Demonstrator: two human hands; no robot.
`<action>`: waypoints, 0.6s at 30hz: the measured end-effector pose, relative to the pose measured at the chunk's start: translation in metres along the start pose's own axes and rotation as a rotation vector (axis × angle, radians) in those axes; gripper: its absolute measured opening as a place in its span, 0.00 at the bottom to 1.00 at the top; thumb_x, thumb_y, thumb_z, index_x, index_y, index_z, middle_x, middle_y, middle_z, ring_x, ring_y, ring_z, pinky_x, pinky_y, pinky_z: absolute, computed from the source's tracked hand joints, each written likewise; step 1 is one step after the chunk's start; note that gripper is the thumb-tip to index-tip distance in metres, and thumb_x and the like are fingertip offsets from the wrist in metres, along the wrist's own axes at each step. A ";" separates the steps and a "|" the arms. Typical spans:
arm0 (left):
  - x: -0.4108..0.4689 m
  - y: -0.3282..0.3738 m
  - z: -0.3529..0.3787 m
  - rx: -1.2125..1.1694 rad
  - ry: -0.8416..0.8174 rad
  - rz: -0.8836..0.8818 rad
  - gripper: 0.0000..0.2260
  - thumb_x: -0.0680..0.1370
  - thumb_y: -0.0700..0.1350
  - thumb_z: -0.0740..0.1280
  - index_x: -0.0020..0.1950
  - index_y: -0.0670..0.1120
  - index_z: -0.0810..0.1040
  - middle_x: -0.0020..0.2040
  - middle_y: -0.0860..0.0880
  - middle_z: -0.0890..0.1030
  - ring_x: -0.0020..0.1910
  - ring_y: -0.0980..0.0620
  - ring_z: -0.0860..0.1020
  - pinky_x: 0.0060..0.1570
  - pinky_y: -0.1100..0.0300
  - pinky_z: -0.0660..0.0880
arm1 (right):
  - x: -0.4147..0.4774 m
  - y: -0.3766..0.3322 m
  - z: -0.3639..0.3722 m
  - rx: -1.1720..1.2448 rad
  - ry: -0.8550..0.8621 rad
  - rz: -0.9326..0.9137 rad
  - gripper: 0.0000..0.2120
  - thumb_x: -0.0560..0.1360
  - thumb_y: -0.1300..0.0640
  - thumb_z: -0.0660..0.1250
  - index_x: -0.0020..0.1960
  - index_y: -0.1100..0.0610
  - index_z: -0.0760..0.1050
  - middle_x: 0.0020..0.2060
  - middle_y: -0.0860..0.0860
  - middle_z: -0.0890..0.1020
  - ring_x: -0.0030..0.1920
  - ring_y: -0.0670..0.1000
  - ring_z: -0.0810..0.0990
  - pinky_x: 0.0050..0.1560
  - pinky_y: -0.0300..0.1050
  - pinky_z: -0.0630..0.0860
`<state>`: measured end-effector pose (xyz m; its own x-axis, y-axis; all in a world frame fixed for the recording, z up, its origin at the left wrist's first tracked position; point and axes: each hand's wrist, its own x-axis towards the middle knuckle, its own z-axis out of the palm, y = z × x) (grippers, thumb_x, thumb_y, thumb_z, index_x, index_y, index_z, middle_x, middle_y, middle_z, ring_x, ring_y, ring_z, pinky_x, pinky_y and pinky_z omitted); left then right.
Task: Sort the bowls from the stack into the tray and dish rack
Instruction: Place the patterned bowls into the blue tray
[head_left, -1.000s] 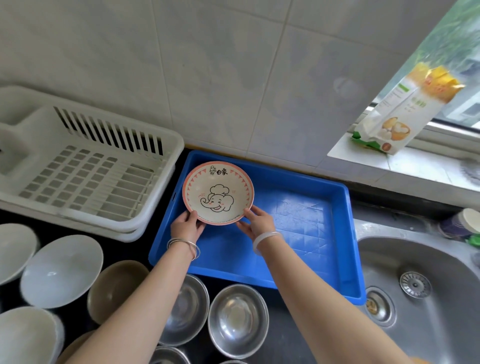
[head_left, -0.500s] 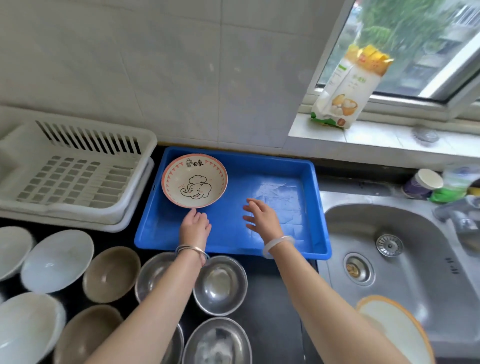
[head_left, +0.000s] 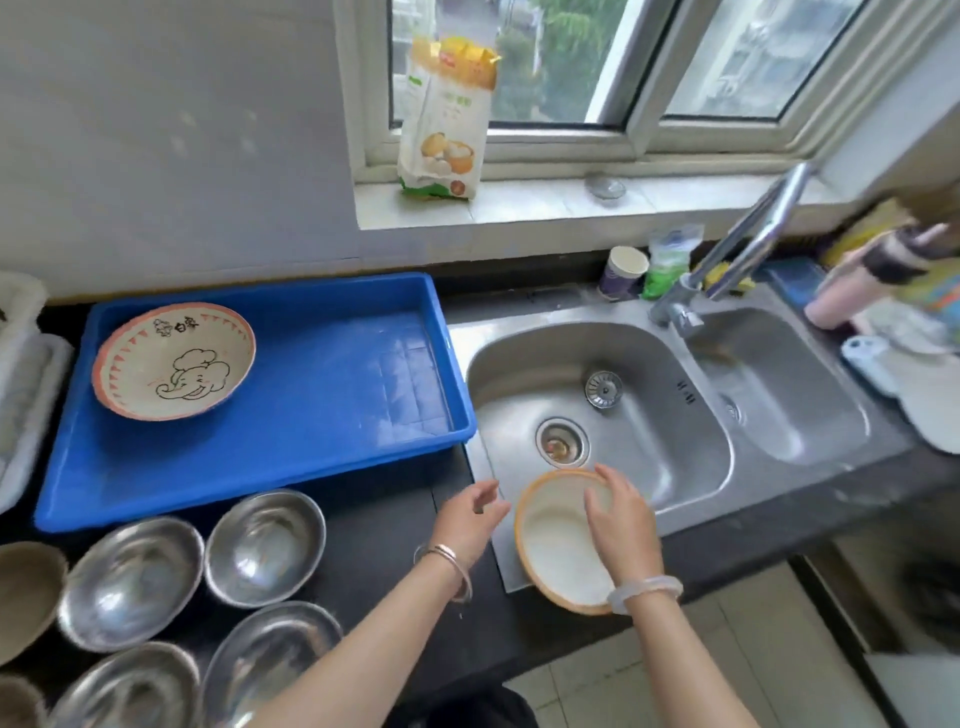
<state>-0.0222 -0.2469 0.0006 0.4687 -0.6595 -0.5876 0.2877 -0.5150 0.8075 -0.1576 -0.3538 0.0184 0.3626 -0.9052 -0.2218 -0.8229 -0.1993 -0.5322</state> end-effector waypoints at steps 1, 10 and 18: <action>0.001 -0.003 0.011 -0.019 -0.037 -0.045 0.20 0.77 0.42 0.65 0.69 0.45 0.69 0.65 0.46 0.74 0.60 0.49 0.74 0.58 0.55 0.75 | 0.000 0.013 -0.004 -0.019 -0.015 0.034 0.21 0.78 0.59 0.61 0.70 0.59 0.67 0.68 0.56 0.73 0.68 0.56 0.69 0.68 0.49 0.65; 0.007 -0.021 0.037 -0.143 -0.066 -0.235 0.14 0.78 0.44 0.63 0.64 0.50 0.72 0.52 0.47 0.78 0.48 0.46 0.79 0.30 0.57 0.79 | -0.007 0.058 -0.012 0.244 -0.037 0.219 0.14 0.78 0.61 0.61 0.63 0.56 0.75 0.46 0.49 0.81 0.48 0.52 0.77 0.48 0.41 0.70; 0.004 -0.003 0.006 -0.161 0.002 -0.167 0.10 0.78 0.46 0.64 0.58 0.52 0.74 0.54 0.48 0.79 0.52 0.44 0.80 0.37 0.52 0.82 | 0.001 0.032 -0.015 0.318 0.010 0.140 0.08 0.76 0.58 0.65 0.53 0.56 0.80 0.40 0.47 0.82 0.45 0.48 0.80 0.43 0.39 0.73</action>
<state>-0.0267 -0.2512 -0.0042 0.4049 -0.5712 -0.7140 0.4911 -0.5228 0.6967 -0.1900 -0.3665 0.0133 0.2501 -0.9194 -0.3036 -0.6861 0.0530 -0.7256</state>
